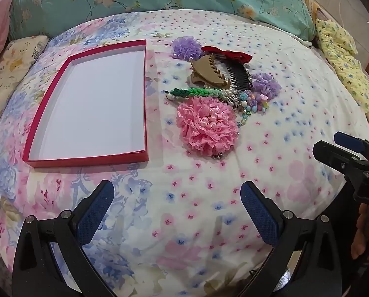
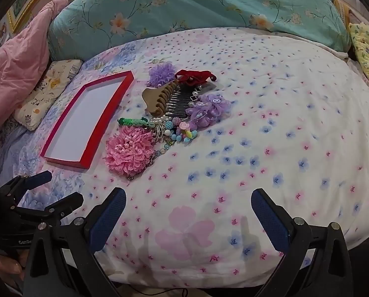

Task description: Organize jewelry

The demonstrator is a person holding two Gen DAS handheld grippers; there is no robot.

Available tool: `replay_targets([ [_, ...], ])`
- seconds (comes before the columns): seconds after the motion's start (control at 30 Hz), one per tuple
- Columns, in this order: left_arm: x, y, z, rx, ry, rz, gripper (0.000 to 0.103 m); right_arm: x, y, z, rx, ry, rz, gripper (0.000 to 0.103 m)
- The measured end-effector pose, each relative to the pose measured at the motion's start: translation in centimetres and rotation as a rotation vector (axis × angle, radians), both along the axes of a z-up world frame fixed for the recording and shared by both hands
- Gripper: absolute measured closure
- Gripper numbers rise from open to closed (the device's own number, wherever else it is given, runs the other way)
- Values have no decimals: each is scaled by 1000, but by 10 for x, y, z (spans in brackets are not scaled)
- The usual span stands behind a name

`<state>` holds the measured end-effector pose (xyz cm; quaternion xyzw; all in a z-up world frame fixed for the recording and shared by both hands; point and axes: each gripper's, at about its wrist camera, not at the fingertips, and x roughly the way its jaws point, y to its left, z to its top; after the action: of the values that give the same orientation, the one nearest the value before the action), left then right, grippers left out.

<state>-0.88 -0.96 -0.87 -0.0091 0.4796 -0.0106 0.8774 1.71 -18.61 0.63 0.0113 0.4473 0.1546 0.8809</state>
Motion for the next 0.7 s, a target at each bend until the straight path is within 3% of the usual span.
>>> replay_targets([
  [0.7, 4, -4, 3, 6, 1, 1, 0, 3, -3, 6, 31, -15, -3, 1],
])
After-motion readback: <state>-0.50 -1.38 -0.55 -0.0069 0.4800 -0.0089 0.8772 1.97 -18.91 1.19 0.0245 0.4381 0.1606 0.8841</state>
